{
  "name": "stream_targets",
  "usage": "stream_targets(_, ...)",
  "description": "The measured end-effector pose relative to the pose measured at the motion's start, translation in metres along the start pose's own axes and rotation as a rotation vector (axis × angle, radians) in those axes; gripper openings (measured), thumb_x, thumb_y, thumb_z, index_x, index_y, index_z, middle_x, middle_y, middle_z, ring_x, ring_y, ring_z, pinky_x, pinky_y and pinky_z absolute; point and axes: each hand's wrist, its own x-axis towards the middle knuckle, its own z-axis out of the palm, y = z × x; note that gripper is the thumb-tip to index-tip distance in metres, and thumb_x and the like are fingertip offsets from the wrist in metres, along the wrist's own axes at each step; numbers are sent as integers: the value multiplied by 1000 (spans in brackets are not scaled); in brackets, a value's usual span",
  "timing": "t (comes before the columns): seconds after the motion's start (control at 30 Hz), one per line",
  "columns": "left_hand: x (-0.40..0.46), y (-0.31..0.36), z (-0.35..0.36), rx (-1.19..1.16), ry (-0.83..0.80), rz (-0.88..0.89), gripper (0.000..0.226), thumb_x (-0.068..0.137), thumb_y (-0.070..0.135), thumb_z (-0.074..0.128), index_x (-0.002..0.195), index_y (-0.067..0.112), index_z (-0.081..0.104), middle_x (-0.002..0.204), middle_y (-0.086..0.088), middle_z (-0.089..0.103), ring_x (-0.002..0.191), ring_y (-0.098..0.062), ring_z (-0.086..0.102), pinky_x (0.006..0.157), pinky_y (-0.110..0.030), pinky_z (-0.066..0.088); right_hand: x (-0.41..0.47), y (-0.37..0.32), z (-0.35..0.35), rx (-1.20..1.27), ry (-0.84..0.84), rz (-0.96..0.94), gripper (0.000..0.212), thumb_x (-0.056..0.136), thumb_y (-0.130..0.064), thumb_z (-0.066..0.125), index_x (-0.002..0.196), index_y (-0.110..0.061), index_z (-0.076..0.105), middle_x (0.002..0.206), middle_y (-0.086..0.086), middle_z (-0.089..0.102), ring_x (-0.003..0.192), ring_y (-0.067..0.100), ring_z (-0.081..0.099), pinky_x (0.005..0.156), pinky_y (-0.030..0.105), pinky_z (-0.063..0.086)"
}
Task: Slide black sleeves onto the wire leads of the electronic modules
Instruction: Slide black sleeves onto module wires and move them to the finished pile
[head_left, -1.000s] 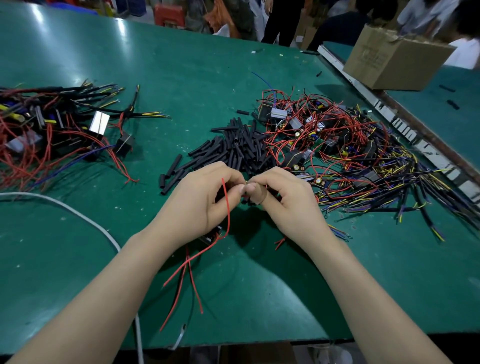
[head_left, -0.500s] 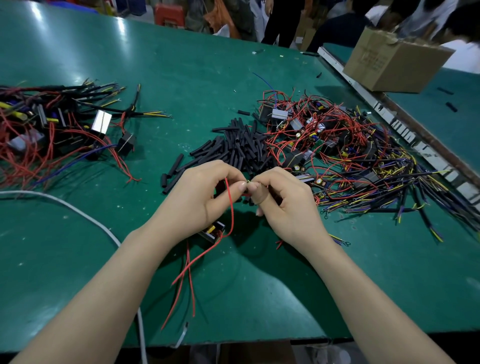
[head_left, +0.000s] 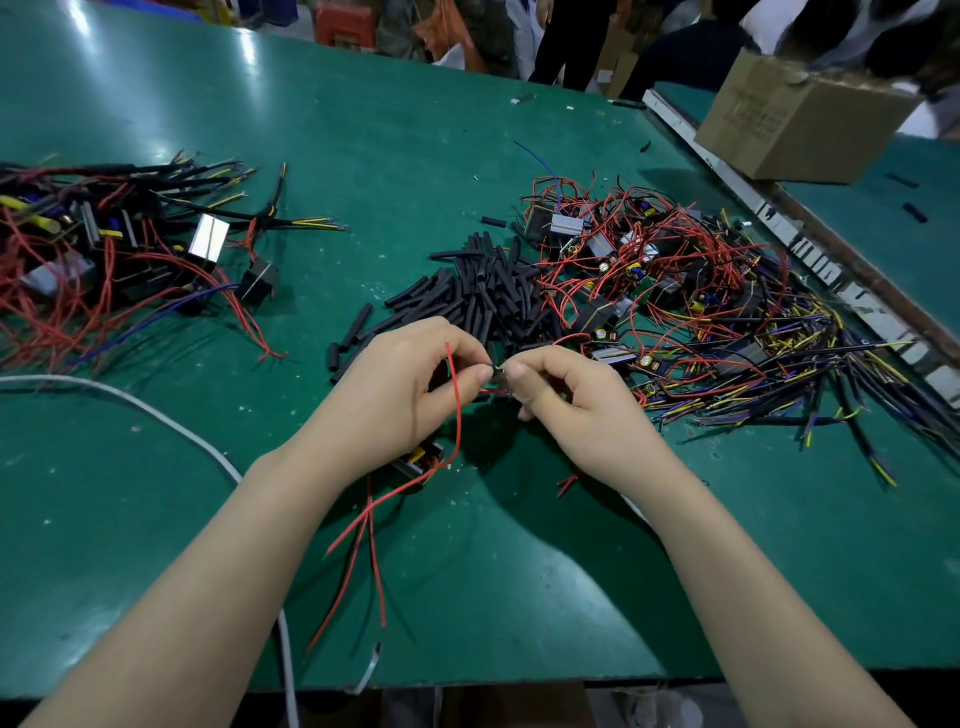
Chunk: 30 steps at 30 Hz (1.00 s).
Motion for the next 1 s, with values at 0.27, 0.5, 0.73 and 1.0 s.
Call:
stream_targets(0.27,1,4,-4,-33,-17,-5,8,88,18,67,91,11,70,82,6,61,77,-5,53,73,-9,37,1,0,2,63,53,-23,8,89,-25,66,83,-29,66,76,-12,63,69,2,58,69,19,45)
stream_targets(0.5,1,2,-3,-15,-32,-47,8,89,19,64,87,13,69,79,5,60,74,-7,52,70,-6,35,-3,1,7,-367,142,-288,16,91,-27,61,95,-13,67,88,-4,57,76,20,56,65,43,49)
stream_targets(0.73,0,4,-3,-62,-21,-55,13,89,25,60,86,15,66,79,8,60,75,-5,52,70,-9,37,-2,1,6,-272,181,-323,13,91,-15,62,95,-8,72,83,0,63,74,14,58,67,33,48)
stream_targets(1.0,2,7,-3,-62,-3,-19,16,87,27,57,88,14,66,78,16,54,75,-1,49,71,-5,35,-2,-4,3,-228,222,-345,9,88,-4,63,79,-4,65,73,1,55,66,3,45,63,12,32)
